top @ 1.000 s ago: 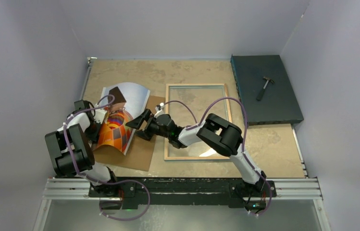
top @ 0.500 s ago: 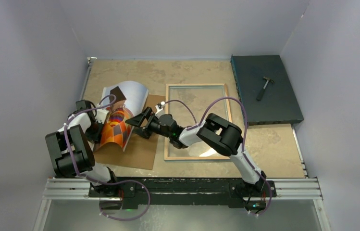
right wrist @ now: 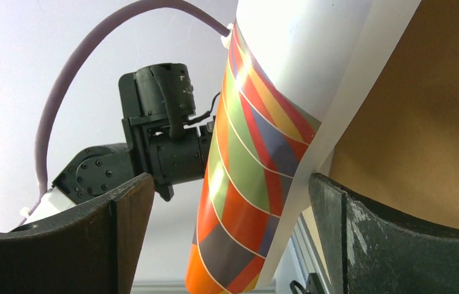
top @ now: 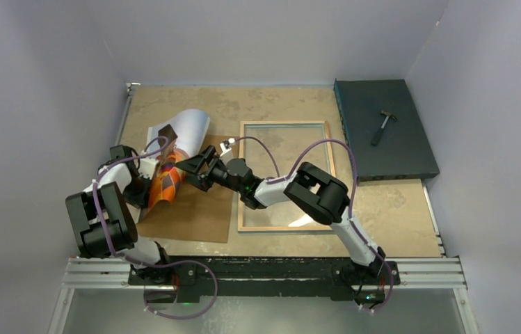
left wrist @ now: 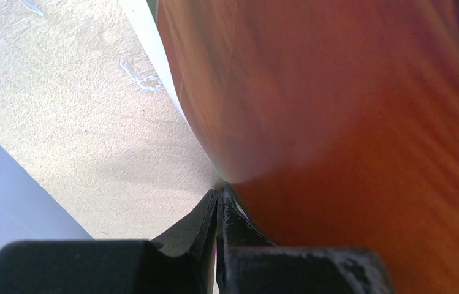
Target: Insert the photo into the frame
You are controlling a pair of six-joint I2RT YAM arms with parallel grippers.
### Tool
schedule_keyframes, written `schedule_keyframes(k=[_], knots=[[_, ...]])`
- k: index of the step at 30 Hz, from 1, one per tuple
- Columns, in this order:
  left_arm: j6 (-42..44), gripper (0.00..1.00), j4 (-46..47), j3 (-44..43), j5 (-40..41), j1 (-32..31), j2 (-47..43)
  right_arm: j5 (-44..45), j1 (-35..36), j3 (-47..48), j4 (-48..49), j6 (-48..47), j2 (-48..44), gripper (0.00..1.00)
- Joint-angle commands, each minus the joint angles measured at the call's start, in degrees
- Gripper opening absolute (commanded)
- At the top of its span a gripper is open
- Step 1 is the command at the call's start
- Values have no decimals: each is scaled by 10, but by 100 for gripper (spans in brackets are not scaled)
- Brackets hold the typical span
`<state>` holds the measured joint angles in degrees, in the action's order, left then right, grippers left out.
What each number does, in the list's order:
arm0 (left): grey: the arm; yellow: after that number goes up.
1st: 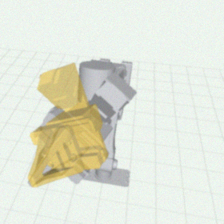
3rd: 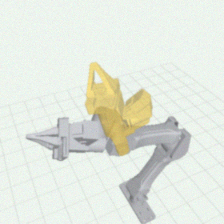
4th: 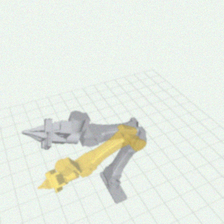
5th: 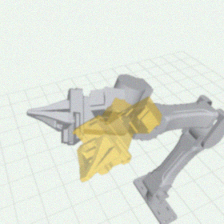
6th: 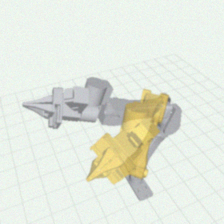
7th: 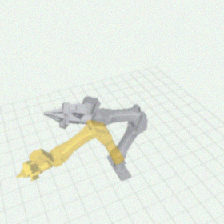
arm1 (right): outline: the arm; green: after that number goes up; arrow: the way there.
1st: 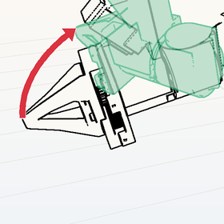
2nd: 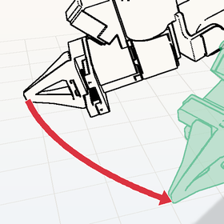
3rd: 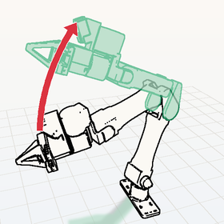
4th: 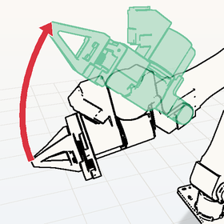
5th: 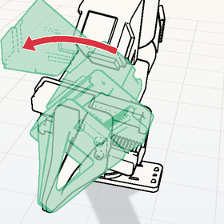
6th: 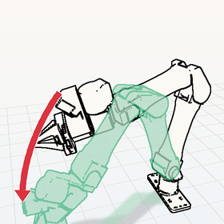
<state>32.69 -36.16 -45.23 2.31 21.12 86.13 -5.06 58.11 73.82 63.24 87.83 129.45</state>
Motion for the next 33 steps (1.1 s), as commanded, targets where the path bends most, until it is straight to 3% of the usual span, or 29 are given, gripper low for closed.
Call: schedule_keyframes(k=[1, 21, 33], knots=[[-13, 0, -35, 1, -57, -7, -6, 10, 0, 43, 17, -1, 16, 98], [-17, 0, -48, -10, -67, -7, -16, -3, 11, 142, -42, -29, 76, 99], [-16, 0, -47, -10, -67, -7, -14, -10, -1, 66, 75, -19, 24, 99]])
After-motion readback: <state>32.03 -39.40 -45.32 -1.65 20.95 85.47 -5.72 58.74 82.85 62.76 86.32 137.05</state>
